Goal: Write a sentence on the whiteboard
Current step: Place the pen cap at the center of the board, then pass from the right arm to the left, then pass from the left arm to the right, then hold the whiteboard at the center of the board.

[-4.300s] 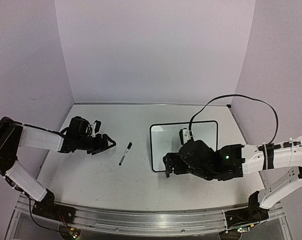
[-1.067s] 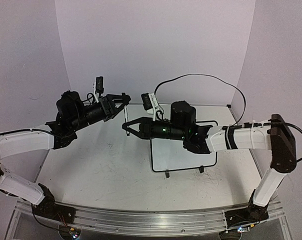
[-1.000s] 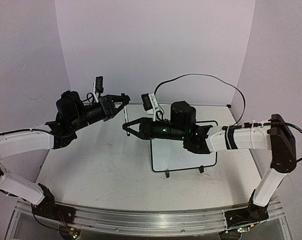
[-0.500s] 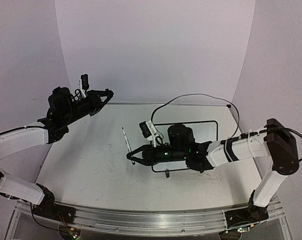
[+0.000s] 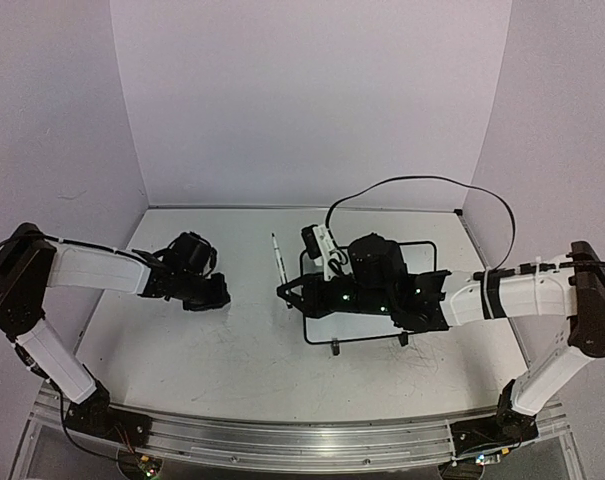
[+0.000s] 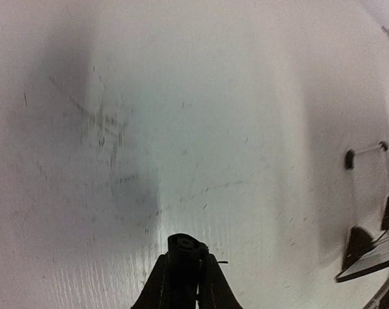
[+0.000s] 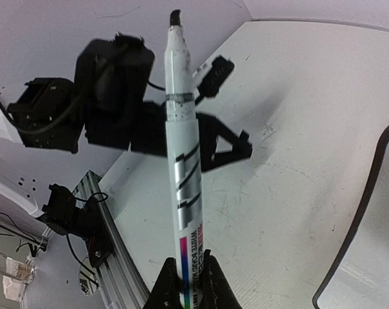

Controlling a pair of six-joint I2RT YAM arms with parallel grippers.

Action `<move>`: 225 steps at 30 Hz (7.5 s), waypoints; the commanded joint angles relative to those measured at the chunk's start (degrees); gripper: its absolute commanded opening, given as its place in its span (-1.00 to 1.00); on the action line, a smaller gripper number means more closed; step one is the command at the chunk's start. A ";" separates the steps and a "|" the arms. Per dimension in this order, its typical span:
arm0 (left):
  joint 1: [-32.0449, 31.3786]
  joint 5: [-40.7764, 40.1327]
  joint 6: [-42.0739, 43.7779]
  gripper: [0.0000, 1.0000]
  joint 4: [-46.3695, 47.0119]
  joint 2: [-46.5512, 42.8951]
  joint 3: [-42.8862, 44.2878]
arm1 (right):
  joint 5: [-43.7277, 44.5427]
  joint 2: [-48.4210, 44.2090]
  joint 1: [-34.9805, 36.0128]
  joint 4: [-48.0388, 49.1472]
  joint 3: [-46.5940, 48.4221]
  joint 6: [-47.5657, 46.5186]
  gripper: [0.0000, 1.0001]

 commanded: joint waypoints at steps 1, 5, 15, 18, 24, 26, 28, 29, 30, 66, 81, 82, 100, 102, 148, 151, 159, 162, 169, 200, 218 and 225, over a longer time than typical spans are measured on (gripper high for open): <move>-5.86 -12.15 0.23 -0.97 -6.19 0.40 -0.98 | 4.83 -1.79 -0.05 -2.53 2.98 -3.72 -1.00; -8.73 -14.87 -1.69 -0.87 -6.20 3.34 -1.40 | 4.57 -1.43 0.00 -2.63 3.21 -3.22 -1.00; -9.26 -14.34 -0.49 -0.56 -6.27 8.71 1.09 | 5.04 -2.60 -0.05 -2.63 2.24 -3.12 -1.00; -9.26 -14.50 0.07 -0.25 -6.60 6.10 1.51 | 5.30 -2.97 -0.05 -2.85 1.91 -3.40 -1.00; -9.26 -14.31 2.42 0.16 -8.85 -2.07 3.63 | 7.31 -4.22 -0.06 -5.16 1.68 -7.29 -1.00; -9.24 -13.96 3.30 0.23 -10.23 -4.93 5.27 | 7.74 -4.47 -0.04 -6.61 2.10 -9.69 -1.00; -9.17 -14.01 5.06 0.27 -12.26 -7.72 7.54 | 6.55 -4.38 -0.06 -8.59 2.80 -13.71 -1.00; -9.05 -13.34 6.63 0.33 -12.90 -9.34 8.93 | 6.00 -4.17 -0.06 -10.52 3.64 -15.90 -1.00; -8.91 -12.26 8.50 0.40 -13.32 -10.91 10.38 | 5.48 -3.89 -0.06 -12.65 4.53 -17.90 -1.00; -6.63 49.07 19.24 -0.62 -16.28 -5.50 18.22 | 0.93 -1.42 1.41 -28.77 10.19 -34.64 -1.00; -5.89 42.42 17.30 -1.00 -13.61 -8.49 22.36 | -15.76 -12.63 -7.05 8.99 -9.10 -1.81 0.68; -5.79 42.60 16.25 -1.00 -11.87 -8.99 22.51 | -17.01 -12.62 -7.23 13.85 -10.41 1.40 0.70; -6.68 43.65 -5.31 -1.00 24.59 -11.04 16.35 | -24.01 -7.49 -10.52 45.29 -8.35 22.36 0.48; -6.80 43.46 -5.51 -1.00 24.85 -11.06 16.24 | -22.95 -7.00 -10.49 45.77 -7.96 22.81 0.38; -7.24 43.26 -4.31 -1.00 25.43 -13.21 12.38 | -21.31 0.51 -10.68 48.26 -2.42 29.64 -0.67; -7.22 43.48 -4.17 -1.00 25.43 -13.21 12.41 | -21.76 1.06 -10.69 48.19 -1.44 30.13 -0.59; -7.24 43.63 -3.74 -1.00 25.43 -13.56 12.19 | -22.13 2.42 -10.65 48.24 -0.75 31.79 -0.57; -7.24 43.75 -3.50 -1.00 25.43 -13.66 12.13 | -21.35 2.71 -10.65 48.21 -1.02 33.07 -0.70; -7.24 43.72 -2.92 -1.00 25.43 -13.81 11.69 | -21.30 2.81 -10.66 48.10 -0.95 33.53 -1.00; -7.07 24.10 -6.61 0.92 24.73 -22.66 -3.94 | 15.69 -48.37 -11.92 0.40 -25.75 1.51 -1.00; -7.24 25.32 -4.15 0.91 24.54 -13.87 -3.72 | 19.29 -42.17 -11.90 -22.75 -18.41 -6.10 -1.00; -7.16 21.71 6.44 0.77 9.84 -3.45 11.60 | 14.58 -37.67 -10.82 -24.11 -14.98 -7.01 -1.00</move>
